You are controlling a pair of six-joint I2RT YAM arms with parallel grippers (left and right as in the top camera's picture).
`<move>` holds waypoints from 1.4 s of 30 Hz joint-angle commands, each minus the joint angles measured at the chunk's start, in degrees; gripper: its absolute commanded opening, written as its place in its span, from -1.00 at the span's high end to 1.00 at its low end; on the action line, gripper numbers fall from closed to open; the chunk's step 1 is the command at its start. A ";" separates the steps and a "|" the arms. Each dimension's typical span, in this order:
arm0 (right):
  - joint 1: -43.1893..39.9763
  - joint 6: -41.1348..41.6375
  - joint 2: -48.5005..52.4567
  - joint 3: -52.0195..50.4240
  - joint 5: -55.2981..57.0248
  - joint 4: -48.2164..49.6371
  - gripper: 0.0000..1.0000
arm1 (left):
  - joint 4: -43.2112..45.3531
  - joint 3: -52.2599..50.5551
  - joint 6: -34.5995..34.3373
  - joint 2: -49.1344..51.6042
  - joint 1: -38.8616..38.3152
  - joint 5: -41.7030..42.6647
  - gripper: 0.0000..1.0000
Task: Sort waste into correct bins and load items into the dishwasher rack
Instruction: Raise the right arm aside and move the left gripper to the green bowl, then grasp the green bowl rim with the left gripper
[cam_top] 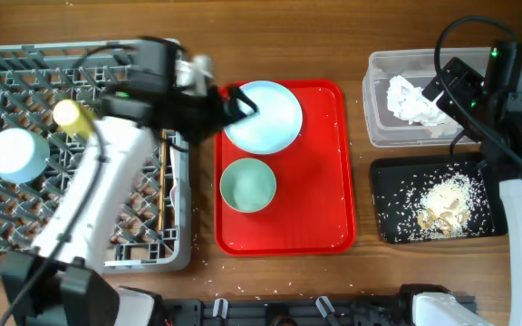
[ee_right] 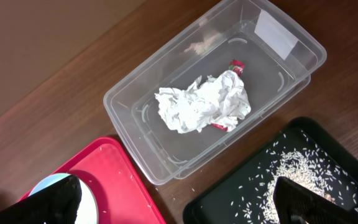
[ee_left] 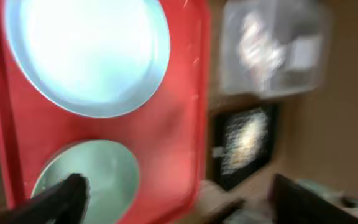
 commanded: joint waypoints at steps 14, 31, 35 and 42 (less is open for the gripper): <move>-0.13 0.87 0.37 -0.37 0.94 0.00 -0.99 | -1.07 -0.20 -17.07 15.72 -36.20 -39.17 0.10; -0.13 0.90 0.39 -0.39 0.94 0.02 -1.00 | -4.02 -0.20 -17.09 18.25 -36.41 -49.79 0.24; -0.13 0.90 0.37 -0.37 0.94 0.00 -1.00 | -6.08 -0.61 -20.55 19.32 -36.41 -47.71 0.27; -0.13 0.90 0.39 -0.37 0.94 0.02 -0.99 | -5.16 -1.64 -21.51 19.43 -36.44 -42.91 0.33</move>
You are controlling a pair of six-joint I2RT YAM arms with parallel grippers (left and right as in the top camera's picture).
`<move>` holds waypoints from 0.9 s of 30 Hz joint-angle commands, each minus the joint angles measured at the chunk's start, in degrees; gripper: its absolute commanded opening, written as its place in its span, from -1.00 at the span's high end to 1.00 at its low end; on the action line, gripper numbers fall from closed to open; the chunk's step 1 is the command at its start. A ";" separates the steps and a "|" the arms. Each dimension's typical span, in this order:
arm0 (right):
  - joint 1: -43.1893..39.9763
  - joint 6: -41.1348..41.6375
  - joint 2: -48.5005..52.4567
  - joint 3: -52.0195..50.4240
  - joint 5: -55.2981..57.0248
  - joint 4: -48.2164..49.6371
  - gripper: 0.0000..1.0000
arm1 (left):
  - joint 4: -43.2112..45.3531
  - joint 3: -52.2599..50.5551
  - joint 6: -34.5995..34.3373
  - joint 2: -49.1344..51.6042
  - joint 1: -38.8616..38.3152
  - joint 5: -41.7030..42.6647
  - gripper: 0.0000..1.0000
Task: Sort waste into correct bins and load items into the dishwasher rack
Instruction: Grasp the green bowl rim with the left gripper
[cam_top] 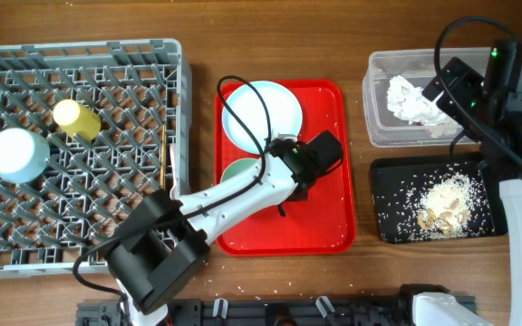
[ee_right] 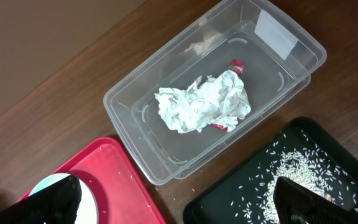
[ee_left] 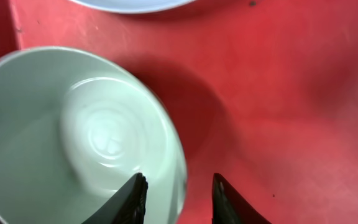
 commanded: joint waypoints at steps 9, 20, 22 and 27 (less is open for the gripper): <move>-0.13 0.87 0.37 -0.37 0.96 -0.02 -0.99 | 2.51 -3.91 -1.51 0.94 -0.02 3.85 0.38; -0.13 0.87 0.37 -0.37 0.96 0.00 -0.99 | 5.79 -3.76 -0.81 0.81 0.07 3.39 0.92; -0.13 0.87 0.39 -0.39 0.96 0.00 -0.99 | 5.70 -2.97 1.33 0.33 0.11 3.43 0.92; -0.13 0.87 0.39 -0.37 0.96 0.00 -0.99 | 4.92 1.38 10.03 -5.09 0.15 3.45 0.92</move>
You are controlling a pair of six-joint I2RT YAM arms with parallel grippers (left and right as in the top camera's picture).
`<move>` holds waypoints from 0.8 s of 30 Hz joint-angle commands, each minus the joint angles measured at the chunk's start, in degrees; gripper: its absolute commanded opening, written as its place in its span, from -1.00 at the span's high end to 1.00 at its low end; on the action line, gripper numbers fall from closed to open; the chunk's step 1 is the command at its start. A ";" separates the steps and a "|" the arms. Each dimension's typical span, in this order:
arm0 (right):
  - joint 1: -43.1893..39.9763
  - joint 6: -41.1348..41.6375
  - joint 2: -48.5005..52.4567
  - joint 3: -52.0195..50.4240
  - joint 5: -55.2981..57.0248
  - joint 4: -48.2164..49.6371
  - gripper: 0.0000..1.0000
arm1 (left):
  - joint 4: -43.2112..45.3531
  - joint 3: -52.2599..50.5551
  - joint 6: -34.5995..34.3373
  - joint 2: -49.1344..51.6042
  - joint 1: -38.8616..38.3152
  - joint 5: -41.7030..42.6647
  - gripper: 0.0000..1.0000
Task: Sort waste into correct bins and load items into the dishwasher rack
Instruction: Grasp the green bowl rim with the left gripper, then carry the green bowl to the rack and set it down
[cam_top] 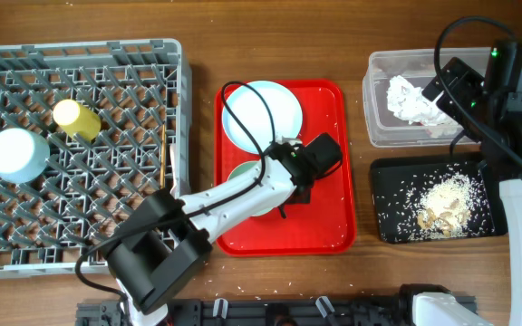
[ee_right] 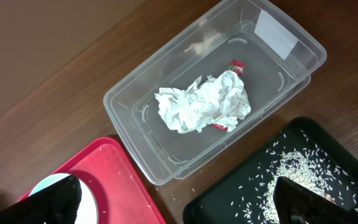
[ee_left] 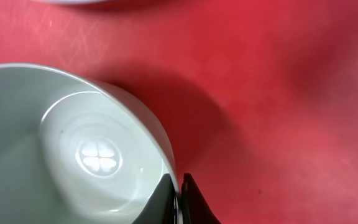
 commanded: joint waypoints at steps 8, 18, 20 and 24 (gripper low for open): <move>-0.13 0.87 0.39 -0.39 0.94 0.00 -0.99 | -0.96 5.73 14.97 -22.95 12.41 0.72 0.92; -0.13 0.87 0.39 -0.39 0.94 0.00 -0.99 | -5.84 5.55 26.49 -31.10 65.24 41.48 0.92; -0.13 0.87 0.39 -0.37 0.94 0.00 -1.00 | -8.04 5.40 30.36 -29.20 73.96 52.63 0.92; -0.13 0.87 0.39 -0.37 0.94 0.02 -1.00 | -11.43 2.21 40.11 -24.44 89.85 73.37 0.92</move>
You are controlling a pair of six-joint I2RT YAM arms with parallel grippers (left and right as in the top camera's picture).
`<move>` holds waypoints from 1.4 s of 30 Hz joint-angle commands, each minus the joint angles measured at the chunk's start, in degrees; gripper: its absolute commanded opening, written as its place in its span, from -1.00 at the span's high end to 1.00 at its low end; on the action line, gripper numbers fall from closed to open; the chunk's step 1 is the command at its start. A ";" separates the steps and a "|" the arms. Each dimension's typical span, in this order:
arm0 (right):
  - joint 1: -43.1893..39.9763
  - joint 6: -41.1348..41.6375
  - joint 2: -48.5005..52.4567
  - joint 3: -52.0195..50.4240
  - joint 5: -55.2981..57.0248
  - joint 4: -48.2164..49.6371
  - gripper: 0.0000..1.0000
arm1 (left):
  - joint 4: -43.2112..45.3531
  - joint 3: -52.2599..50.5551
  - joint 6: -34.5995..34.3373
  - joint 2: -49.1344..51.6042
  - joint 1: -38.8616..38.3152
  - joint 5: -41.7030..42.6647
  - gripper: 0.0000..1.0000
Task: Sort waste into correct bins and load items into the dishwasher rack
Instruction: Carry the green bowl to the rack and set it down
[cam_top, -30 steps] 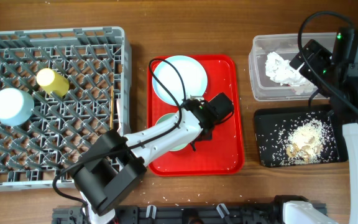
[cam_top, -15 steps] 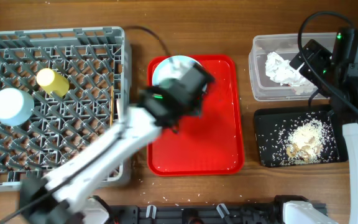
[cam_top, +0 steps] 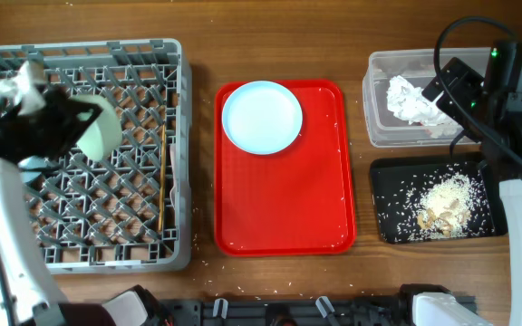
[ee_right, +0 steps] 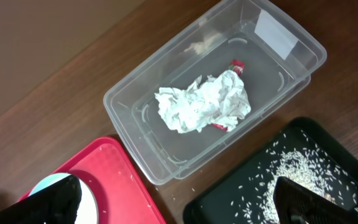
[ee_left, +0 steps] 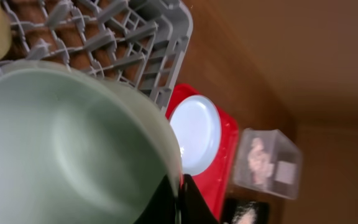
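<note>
My left gripper [ee_left: 178, 200] is shut on the rim of the pale green bowl [ee_left: 61, 143]. In the overhead view the bowl [cam_top: 98, 134] hangs tilted over the left part of the grey dishwasher rack [cam_top: 134, 72], with the left gripper [cam_top: 69, 129] beside it. A light blue plate [cam_top: 261, 116] lies on the red tray [cam_top: 288, 208]. My right gripper [ee_right: 176, 186] stands open and empty above the gap between tray and bins. A yellow cup shows at the wrist view's edge.
A clear bin [cam_top: 383, 127] at the back right holds crumpled white paper [ee_right: 204, 102]. Below it a black tray [cam_top: 392, 226] holds rice and food scraps [cam_top: 442, 204]. A light blue cup [cam_top: 27, 165] peeks out under the left arm. A thin brown stick [cam_top: 163, 181] lies in the rack.
The green bowl was on the red tray with my left gripper shut on its rim. Now that gripper holds it over the left of the rack. The right arm has not moved.
My left gripper was open by the blue plate at the tray's top. Then it straddled the green bowl's rim, open. Then it was shut on that rim. Now the bowl is off the tray and over the rack.
</note>
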 commanded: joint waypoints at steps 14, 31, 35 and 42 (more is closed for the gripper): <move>-0.13 0.87 0.39 -0.33 0.94 -0.07 -0.99 | 1.03 -9.57 20.09 16.15 15.17 31.41 0.92; -0.13 0.87 0.39 -0.35 0.94 -0.04 -1.00 | -2.75 -9.88 19.85 19.28 20.24 23.41 0.92; -0.13 0.87 0.39 -0.33 0.94 -0.04 -0.99 | -4.39 -9.88 19.87 19.28 22.99 23.15 0.92; -0.13 0.87 0.39 -0.35 0.94 -0.07 -0.99 | -10.10 -9.88 19.89 19.26 24.30 21.70 -0.60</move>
